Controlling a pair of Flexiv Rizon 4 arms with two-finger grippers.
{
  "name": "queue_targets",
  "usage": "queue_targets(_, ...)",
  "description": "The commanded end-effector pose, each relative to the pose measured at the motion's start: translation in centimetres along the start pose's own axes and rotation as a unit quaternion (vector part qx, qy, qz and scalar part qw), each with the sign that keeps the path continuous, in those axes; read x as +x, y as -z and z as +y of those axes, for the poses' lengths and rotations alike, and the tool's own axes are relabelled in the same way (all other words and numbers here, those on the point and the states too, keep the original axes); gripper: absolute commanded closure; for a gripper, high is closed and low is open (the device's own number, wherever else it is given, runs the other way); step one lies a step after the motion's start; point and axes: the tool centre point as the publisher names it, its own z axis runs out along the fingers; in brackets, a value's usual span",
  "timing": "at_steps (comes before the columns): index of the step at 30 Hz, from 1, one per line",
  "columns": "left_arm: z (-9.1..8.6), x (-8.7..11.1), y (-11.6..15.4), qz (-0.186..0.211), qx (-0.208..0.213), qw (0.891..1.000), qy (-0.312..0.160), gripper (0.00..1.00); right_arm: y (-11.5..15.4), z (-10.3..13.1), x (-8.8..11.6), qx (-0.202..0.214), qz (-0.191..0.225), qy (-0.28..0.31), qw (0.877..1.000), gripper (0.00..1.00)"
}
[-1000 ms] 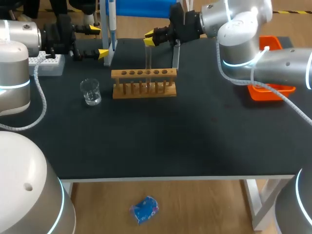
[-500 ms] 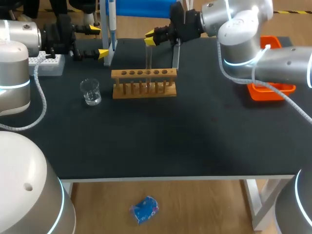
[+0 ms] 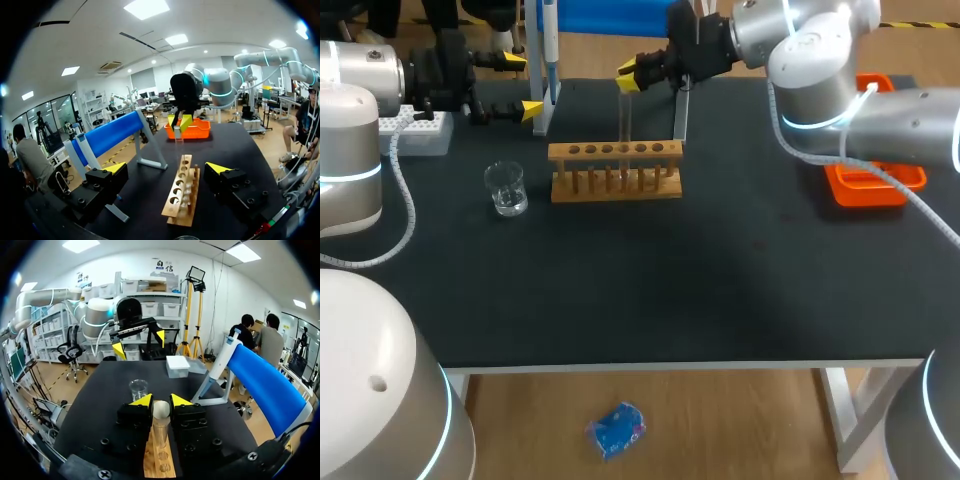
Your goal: Invert the test tube, pick up the pipette, mount the tip to pipette, aspirate from beaker and dispense into the tube, eject the tip, return the pipette, and cap with the stopper.
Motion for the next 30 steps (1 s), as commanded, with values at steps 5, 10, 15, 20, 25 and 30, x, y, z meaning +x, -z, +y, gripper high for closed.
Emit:
queue_targets(5,0.0,-0.1,0.1,0.002,-0.001,1.0,0.001,0.0,-0.3,-0.1,0.0,0.001,0.005,-0.001,1.0,1.0)
queue_targets(10,0.0,-0.1,0.1,0.002,-0.001,1.0,0.001,0.0,-0.6,-0.4,0.1,0.003,0.008,-0.004,1.0,1.0)
queue_targets(15,0.0,-0.1,0.1,0.002,-0.001,1.0,0.001,0.0,-0.7,-0.8,0.1,0.006,0.009,-0.007,1.0,1.0)
queue_targets(20,0.0,-0.1,0.1,0.002,-0.001,1.0,0.001,0.0,-0.7,-1.1,0.0,0.009,0.009,-0.01,1.0,1.0)
queue_targets(25,0.0,-0.1,0.1,0.002,-0.001,1.0,0.001,0.0,-0.8,-1.4,0.1,0.015,0.011,-0.016,1.0,1.0)
queue_targets(30,0.0,-0.1,0.1,0.002,-0.001,1.0,0.001,0.0,-1.0,-1.7,0.2,0.021,0.013,-0.02,1.0,1.0)
